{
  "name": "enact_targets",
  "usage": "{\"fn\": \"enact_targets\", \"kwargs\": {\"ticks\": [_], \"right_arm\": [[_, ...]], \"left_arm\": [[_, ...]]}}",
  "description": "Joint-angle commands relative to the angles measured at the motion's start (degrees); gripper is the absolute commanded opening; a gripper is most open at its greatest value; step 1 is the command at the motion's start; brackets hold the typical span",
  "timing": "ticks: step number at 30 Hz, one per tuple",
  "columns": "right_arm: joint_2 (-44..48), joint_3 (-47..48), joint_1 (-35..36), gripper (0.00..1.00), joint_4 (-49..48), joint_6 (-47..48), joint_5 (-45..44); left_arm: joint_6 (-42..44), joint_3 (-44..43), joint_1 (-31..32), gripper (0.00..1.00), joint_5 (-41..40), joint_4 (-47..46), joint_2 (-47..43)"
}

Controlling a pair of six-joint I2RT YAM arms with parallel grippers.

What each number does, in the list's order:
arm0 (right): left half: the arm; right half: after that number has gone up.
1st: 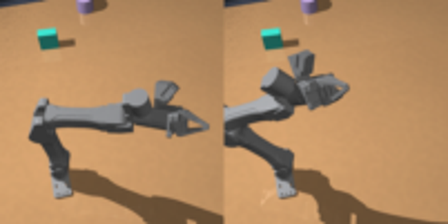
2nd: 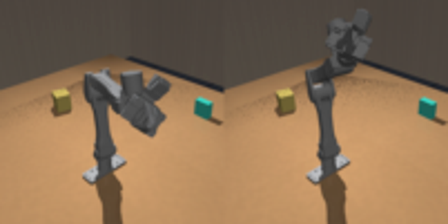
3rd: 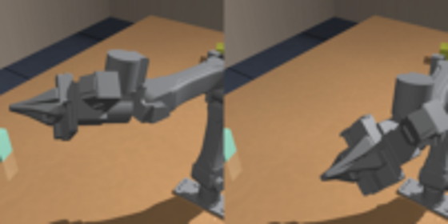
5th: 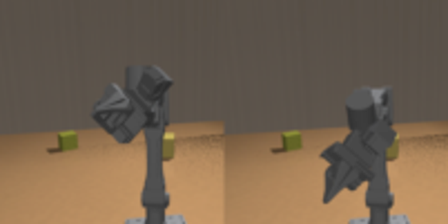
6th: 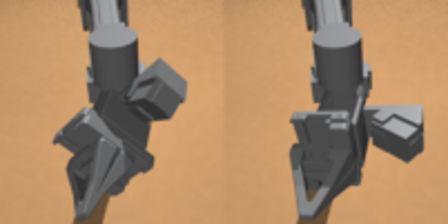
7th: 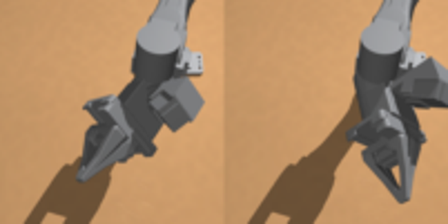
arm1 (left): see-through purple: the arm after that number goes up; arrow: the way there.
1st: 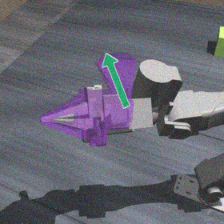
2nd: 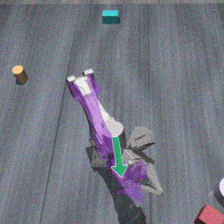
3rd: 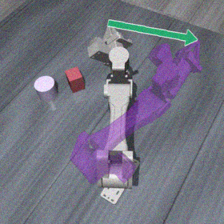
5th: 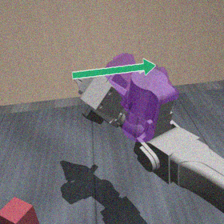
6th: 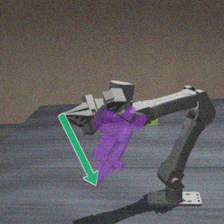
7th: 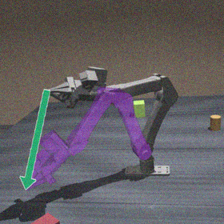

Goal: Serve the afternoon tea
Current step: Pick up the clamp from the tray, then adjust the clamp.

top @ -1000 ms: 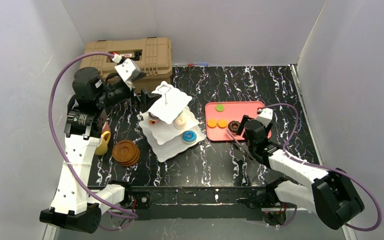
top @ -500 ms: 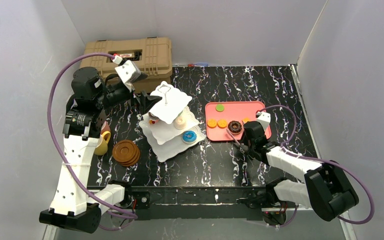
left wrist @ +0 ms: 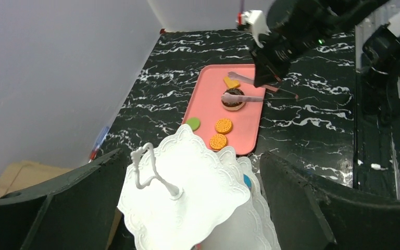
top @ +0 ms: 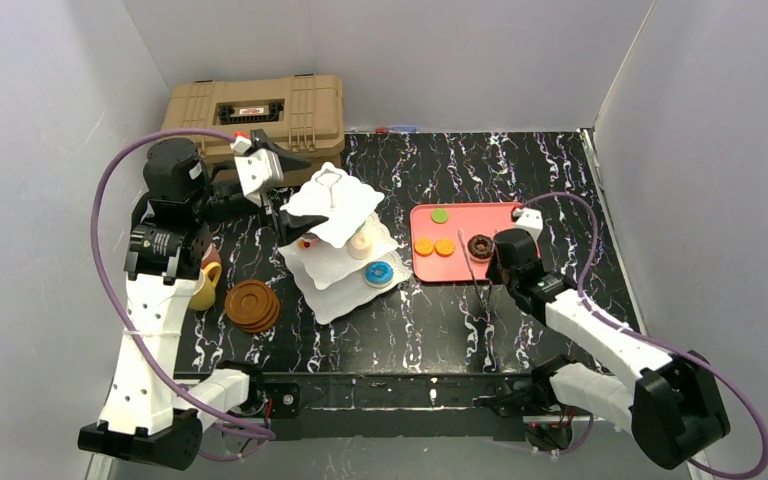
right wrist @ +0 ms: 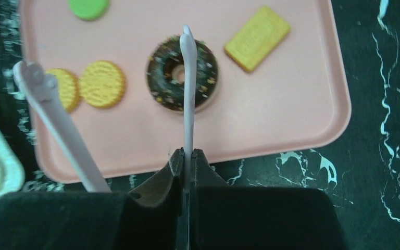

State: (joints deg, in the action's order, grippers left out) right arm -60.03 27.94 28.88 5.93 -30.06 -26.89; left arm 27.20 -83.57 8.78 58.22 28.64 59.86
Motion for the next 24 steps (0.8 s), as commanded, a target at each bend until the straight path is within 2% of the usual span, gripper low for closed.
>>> {"fn": "enact_targets", "kwargs": {"ticks": [1, 4, 6, 11, 15, 18, 24], "right_arm": [[3.0, 10.1, -0.3, 0.01, 9.8, 4.5, 6.5], [1.2, 17.5, -0.2, 0.01, 16.7, 6.7, 15.9], [-1.3, 23.9, -0.2, 0.01, 22.1, 7.1, 20.9], [-4.5, 35.7, -0.2, 0.01, 29.9, 7.7, 32.8], [-6.2, 40.4, -0.2, 0.01, 32.5, 8.1, 39.4], [-7.1, 41.4, -0.2, 0.01, 33.7, 8.8, 41.6], [-6.8, 42.0, -0.2, 0.01, 35.6, 10.1, 43.0]], "left_arm": [[10.5, 1.8, 0.4, 0.97, 10.0, 2.1, -2.2], [18.9, 2.9, 2.7, 0.96, 10.3, 3.3, -2.8], [28.4, 3.3, 6.3, 0.96, 8.2, 5.7, -3.1], [53.8, 7.8, 19.3, 0.97, -0.3, 8.2, -4.5], [70.5, 10.4, 29.6, 0.97, -9.2, 8.8, -1.6], [77.3, 10.0, 35.5, 0.96, -15.1, 8.8, 2.8], [80.7, 8.9, 40.8, 0.89, -25.0, 6.4, 10.4]]}}
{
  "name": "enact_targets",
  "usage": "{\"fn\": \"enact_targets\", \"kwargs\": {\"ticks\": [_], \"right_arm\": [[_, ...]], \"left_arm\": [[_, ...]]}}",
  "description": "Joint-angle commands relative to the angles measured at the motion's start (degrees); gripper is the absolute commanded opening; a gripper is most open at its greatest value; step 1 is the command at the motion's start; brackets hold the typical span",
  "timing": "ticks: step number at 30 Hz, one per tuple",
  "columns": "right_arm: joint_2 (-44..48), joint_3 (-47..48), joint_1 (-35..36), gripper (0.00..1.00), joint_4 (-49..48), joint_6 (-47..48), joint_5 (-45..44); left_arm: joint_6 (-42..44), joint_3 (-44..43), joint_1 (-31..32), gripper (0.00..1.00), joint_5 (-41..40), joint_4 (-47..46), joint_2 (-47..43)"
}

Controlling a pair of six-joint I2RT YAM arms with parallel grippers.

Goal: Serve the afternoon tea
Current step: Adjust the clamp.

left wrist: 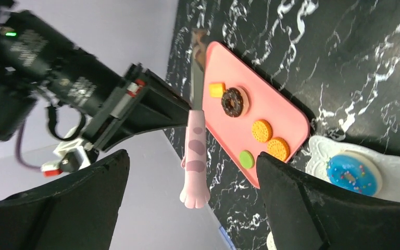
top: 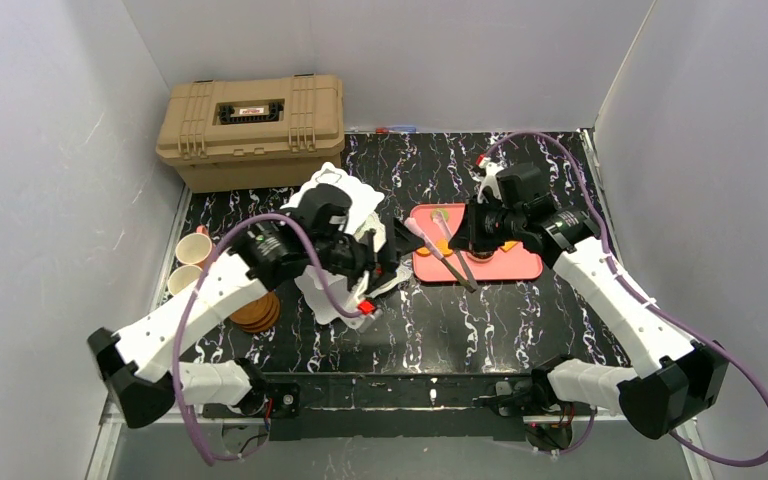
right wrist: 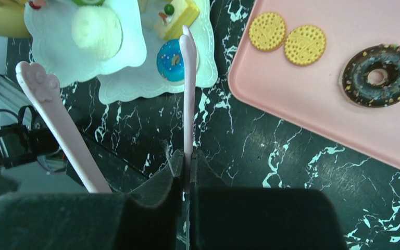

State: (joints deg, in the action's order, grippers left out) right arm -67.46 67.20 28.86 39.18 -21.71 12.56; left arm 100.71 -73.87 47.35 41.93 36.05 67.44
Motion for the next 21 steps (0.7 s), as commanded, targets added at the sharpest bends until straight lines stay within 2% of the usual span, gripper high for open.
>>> {"fn": "enact_targets", "kwargs": {"ticks": [1, 7, 14, 17, 21], "right_arm": [[0.7, 2.8, -0.2, 0.01, 2.6, 1.9, 3.9], [0.8, 4.1, -0.2, 0.01, 3.4, 2.1, 6.2], [1.0, 4.4, -0.2, 0.01, 2.1, 1.3, 9.7], [1.0, 4.6, -0.2, 0.01, 1.8, 1.2, 10.8], [1.2, 4.8, -0.2, 0.01, 1.1, 1.0, 11.8]], "left_arm": [[7.1, -0.8, 2.7, 0.86, -10.0, -1.7, 3.7], [6.9, -1.7, 4.4, 0.73, -15.8, -5.4, 8.5], [4.4, -1.5, 5.1, 0.34, -18.1, -9.0, 9.7], [4.1, -0.3, 5.1, 0.21, -18.6, -11.3, 9.5], [2.6, 0.5, 5.1, 0.1, -18.9, -14.0, 9.1]]}}
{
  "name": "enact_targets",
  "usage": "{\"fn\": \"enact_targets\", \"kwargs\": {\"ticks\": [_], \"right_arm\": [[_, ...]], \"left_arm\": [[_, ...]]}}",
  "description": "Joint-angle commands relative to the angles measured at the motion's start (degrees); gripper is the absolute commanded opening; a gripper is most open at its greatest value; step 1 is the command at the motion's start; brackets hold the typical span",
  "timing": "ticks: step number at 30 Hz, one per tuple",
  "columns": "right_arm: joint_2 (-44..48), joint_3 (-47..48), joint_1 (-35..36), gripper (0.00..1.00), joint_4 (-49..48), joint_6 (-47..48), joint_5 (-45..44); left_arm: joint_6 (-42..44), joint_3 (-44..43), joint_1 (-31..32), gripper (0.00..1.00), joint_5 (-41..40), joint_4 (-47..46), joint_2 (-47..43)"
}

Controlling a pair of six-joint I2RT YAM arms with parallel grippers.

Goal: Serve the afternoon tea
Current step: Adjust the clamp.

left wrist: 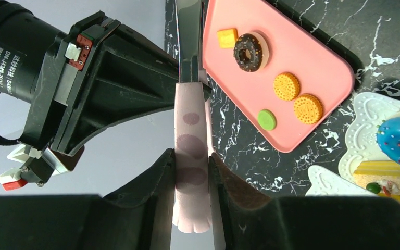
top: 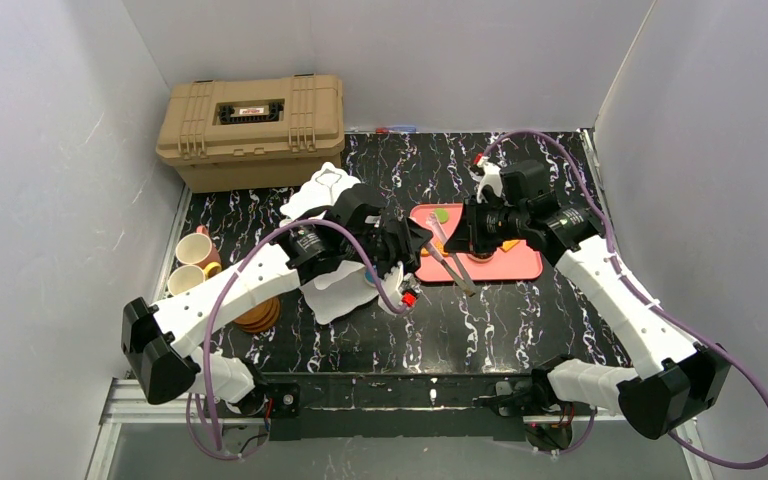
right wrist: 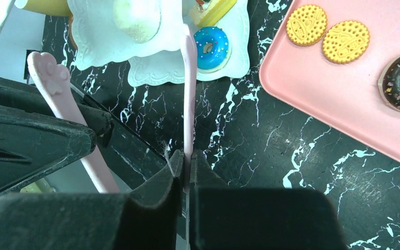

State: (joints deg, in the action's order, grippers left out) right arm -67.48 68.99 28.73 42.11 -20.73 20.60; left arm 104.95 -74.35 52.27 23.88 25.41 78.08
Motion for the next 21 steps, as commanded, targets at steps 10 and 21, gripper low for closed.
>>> {"fn": "enact_targets", "kwargs": {"ticks": [10, 21], "right_arm": [[2.3, 3.5, -0.2, 0.45, -4.3, -1.1, 2.3], [10.6, 8.7, -0.3, 0.98, -12.7, -2.8, -14.8]], "left_arm": [[-7.0, 4.4, 0.2, 0.0, -0.7, -9.3, -4.4], [-31.3, 7.4, 0.2, 0.0, -6.0, -24.5, -6.3]]}}
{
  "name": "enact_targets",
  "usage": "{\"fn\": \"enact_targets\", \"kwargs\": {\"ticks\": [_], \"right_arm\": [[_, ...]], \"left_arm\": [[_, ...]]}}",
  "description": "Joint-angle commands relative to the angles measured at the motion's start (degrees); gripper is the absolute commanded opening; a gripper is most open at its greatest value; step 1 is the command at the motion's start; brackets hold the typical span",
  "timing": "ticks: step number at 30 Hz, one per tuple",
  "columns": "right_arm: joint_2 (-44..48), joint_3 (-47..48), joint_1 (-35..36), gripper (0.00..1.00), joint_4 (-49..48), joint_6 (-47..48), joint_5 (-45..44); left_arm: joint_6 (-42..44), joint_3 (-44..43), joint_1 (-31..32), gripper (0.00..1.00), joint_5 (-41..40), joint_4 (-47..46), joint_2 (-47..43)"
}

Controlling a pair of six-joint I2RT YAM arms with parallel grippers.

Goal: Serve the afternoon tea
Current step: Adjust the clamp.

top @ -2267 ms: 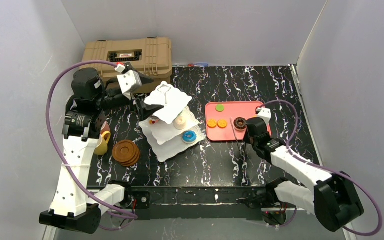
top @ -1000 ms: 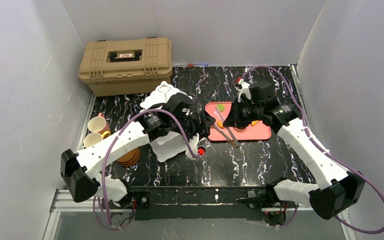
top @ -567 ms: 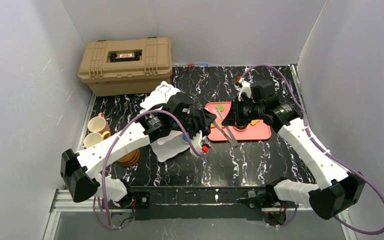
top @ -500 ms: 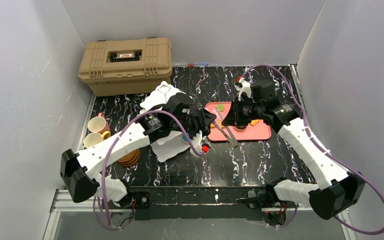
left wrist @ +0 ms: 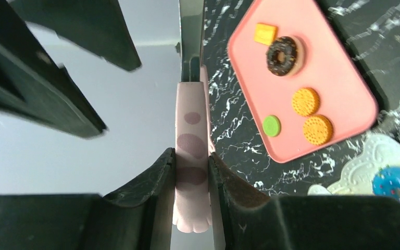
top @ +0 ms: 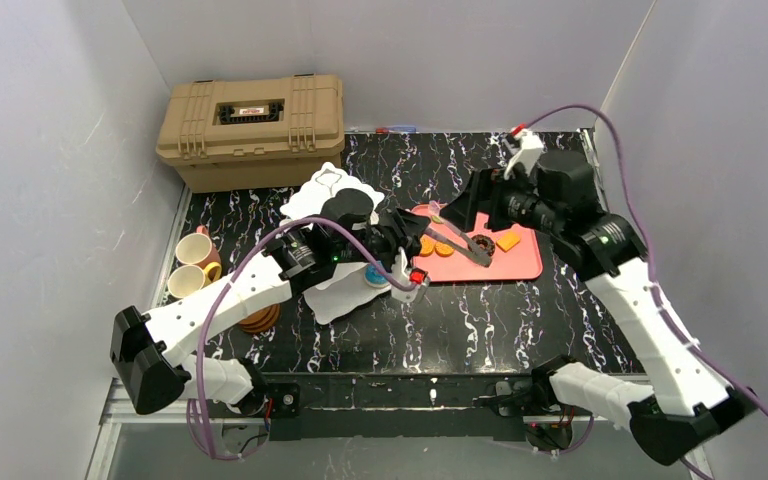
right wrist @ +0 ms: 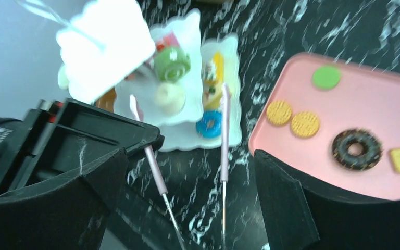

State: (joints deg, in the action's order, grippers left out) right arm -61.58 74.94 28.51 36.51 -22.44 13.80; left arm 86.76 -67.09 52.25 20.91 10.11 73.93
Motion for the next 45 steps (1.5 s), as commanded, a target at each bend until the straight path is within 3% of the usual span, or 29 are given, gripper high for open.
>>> {"fn": "enact_targets", "kwargs": {"ticks": [1, 9, 16, 32, 45], "right_arm": [[5.8, 2.5, -0.1, 0.98, -8.3, -1.6, -9.6], [15.4, -3.1, -0.1, 0.98, -14.3, -5.7, -23.5], [17.1, -8.0, -0.1, 0.98, -22.2, -11.1, -15.6], [7.3, -14.6, -0.1, 0.98, -45.2, -19.7, -2.9], [3.4, -16.3, -0.1, 0.93, -47.9, -17.9, -1.6]], "left_arm": [[-15.7, -0.1, 0.2, 0.0, -4.3, -11.4, -1.8], [-35.9, -6.2, -0.4, 0.0, -13.0, -16.6, 1.7], [-46.2, -9.7, -0.7, 0.0, -14.9, -16.5, 2.4], [-52.7, -13.7, -0.7, 0.0, -14.6, -12.5, 4.0], [-54.3, -14.7, -0.6, 0.0, -13.1, -11.8, 4.0]]}}
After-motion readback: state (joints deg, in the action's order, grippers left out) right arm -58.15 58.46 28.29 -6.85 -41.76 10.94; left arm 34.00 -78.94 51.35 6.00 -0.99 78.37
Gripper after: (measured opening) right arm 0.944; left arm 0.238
